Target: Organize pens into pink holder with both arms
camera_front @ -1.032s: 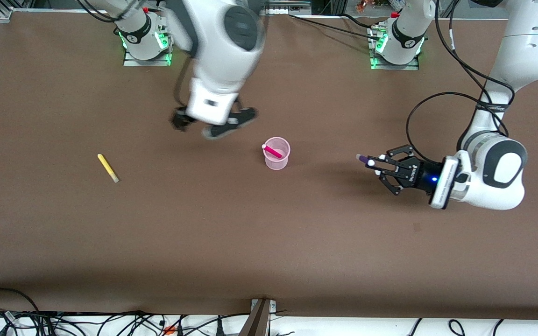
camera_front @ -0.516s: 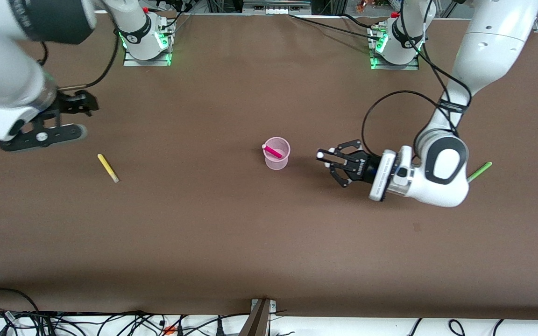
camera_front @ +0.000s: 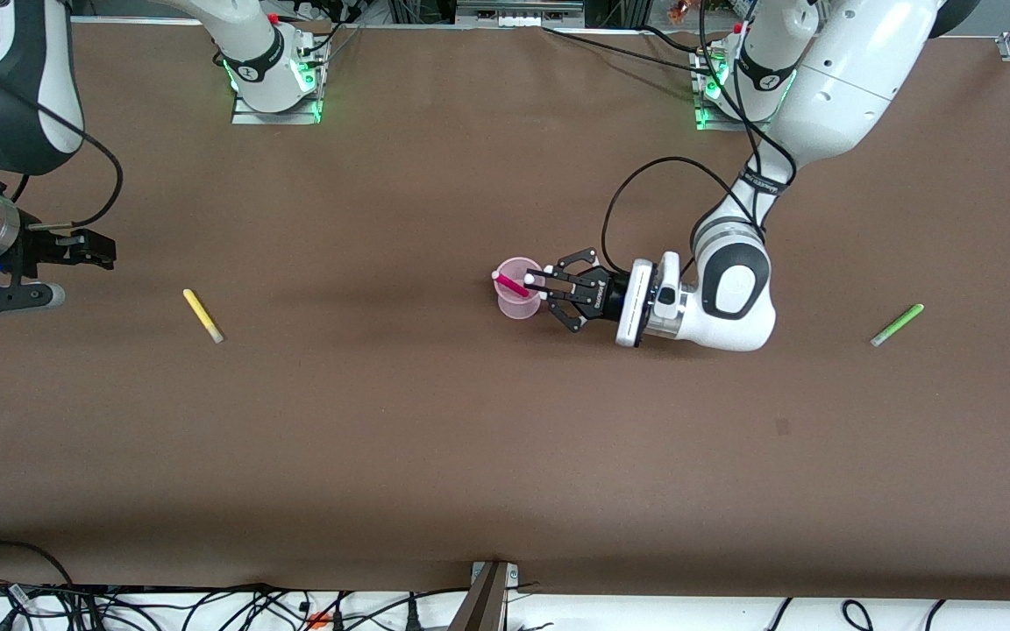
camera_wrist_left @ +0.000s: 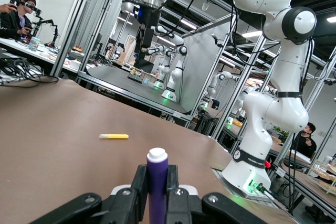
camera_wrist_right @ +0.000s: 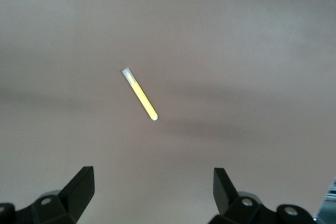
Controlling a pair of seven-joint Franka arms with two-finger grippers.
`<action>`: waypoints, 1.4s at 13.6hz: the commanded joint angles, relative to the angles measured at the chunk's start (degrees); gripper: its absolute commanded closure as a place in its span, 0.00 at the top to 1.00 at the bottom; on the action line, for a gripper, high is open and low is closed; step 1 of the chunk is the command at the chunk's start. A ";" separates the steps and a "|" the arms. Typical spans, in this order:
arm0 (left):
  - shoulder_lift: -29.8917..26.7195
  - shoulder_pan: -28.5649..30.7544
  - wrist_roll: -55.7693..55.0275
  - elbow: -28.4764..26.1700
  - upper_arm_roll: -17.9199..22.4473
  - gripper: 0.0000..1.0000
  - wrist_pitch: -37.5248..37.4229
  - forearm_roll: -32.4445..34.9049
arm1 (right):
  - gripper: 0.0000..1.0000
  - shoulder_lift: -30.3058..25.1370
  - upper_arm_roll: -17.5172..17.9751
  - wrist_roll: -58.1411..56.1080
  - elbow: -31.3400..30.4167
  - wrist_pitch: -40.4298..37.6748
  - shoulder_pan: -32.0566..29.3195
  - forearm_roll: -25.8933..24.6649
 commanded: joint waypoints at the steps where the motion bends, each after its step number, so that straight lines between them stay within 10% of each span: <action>1: -0.72 -0.16 4.68 -1.78 0.31 0.00 0.28 -1.56 | 1.00 -2.66 -2.69 0.64 -3.04 4.23 1.02 2.87; 8: -0.81 -1.21 5.31 -2.76 0.31 0.00 2.57 -1.47 | 1.00 -2.40 -2.70 2.56 -0.75 7.68 0.40 5.95; 9: -0.81 -1.21 4.88 -2.93 0.31 0.22 2.57 -1.55 | 1.00 -2.31 -2.70 3.27 0.38 7.51 0.41 5.60; 10: -0.81 -1.21 4.70 -3.28 0.22 0.85 2.40 -1.90 | 1.00 -2.23 -2.70 3.28 0.65 7.51 0.41 5.25; 11: -0.55 -1.04 6.00 -3.72 0.13 1.00 2.13 -2.78 | 1.00 -2.31 -2.78 3.10 0.83 7.42 0.32 4.99; 19: -2.21 0.45 6.46 -4.60 -0.48 1.00 1.69 -5.86 | 1.00 -2.14 -2.87 3.45 1.54 7.42 0.14 4.90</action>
